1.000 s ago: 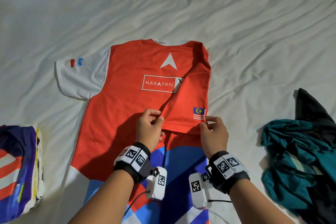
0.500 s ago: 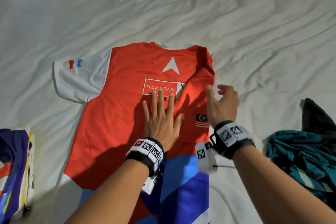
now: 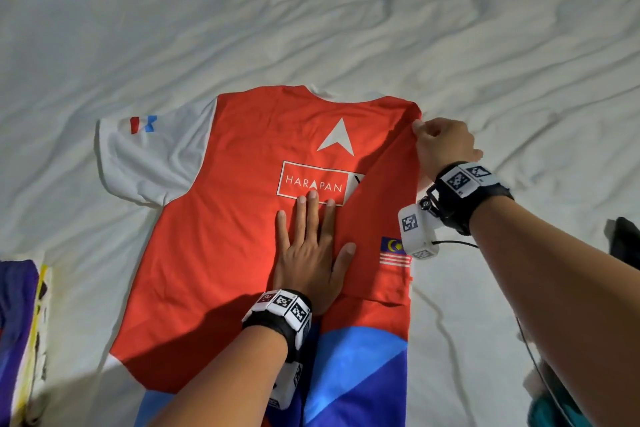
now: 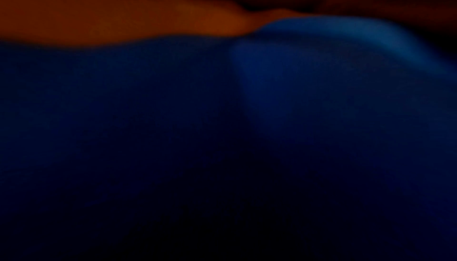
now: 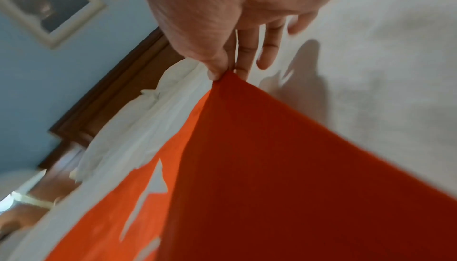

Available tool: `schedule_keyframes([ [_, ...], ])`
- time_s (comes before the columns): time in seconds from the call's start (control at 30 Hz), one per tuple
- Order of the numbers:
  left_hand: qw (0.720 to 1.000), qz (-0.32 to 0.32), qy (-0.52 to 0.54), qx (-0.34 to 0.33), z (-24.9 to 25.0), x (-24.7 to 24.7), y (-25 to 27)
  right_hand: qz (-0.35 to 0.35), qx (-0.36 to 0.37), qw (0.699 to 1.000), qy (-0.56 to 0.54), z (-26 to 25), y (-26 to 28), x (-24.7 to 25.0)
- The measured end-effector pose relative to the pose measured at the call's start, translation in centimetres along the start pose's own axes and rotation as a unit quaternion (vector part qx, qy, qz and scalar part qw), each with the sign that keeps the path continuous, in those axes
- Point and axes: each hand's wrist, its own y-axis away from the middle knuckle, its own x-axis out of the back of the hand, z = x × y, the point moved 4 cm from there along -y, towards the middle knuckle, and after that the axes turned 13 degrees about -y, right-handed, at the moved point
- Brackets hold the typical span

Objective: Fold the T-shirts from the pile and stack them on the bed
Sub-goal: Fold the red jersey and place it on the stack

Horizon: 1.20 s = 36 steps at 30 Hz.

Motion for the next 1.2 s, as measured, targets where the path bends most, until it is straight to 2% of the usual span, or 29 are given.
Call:
schedule_keyframes([
  [0.1, 1.000, 0.004, 0.007, -0.003, -0.2, -0.1, 0.0, -0.014, -0.028, 0.999, -0.013, 0.7, -1.4, -0.4],
  [0.23, 0.999, 0.016, 0.033, -0.006, -0.3, -0.4, 0.0, -0.031, -0.003, 0.998, 0.049, 1.3, -2.4, -1.0],
  [0.33, 0.999, 0.023, 0.047, -0.003, -0.4, -0.6, 0.0, 0.003, 0.061, 0.996, 0.071, 0.9, -1.0, -0.9],
  [0.4, 0.999, 0.022, 0.038, 0.000, -0.3, -0.5, 0.0, 0.013, 0.161, 0.983, 0.082, 0.7, 2.5, -0.9],
  [0.43, 0.999, 0.019, 0.030, 0.001, -0.2, -0.5, 0.0, -0.027, 0.230, 0.967, 0.105, 0.8, 5.2, -1.4],
  [0.47, 1.000, 0.014, 0.021, 0.001, -0.2, -0.4, 0.0, -0.092, 0.307, 0.935, 0.152, 1.3, 8.2, -2.2],
  [0.53, 1.000, 0.006, 0.002, 0.000, -0.1, -0.3, 0.0, -0.223, 0.441, 0.826, 0.272, 4.0, 13.2, -4.0],
  [0.57, 1.000, 0.004, -0.002, 0.000, 0.0, -0.3, 0.0, -0.261, 0.477, 0.777, 0.317, 5.6, 14.2, -4.5],
  [0.6, 1.000, 0.004, -0.002, 0.000, 0.0, -0.4, 0.0, -0.283, 0.495, 0.746, 0.345, 6.9, 14.2, -4.7],
  [0.63, 1.000, 0.005, 0.000, 0.001, 0.0, -0.5, 0.0, -0.290, 0.500, 0.733, 0.359, 7.5, 13.4, -4.8],
  [0.83, 1.000, 0.010, 0.010, 0.005, 0.0, -1.0, -0.3, -0.231, 0.494, 0.748, 0.378, 6.1, 5.1, -4.1],
  [0.97, 1.000, 0.015, 0.014, 0.006, -0.1, -1.2, -0.4, -0.226, 0.470, 0.761, 0.384, 4.8, 0.2, -3.7],
  [1.1, 0.999, 0.030, 0.024, 0.010, -0.1, -1.2, -0.4, -0.232, 0.474, 0.749, 0.401, 4.7, -2.5, -3.8],
  [1.2, 0.999, 0.031, 0.021, 0.013, -0.1, -1.3, -0.4, -0.209, 0.461, 0.762, 0.404, 4.2, -3.0, -3.1],
])
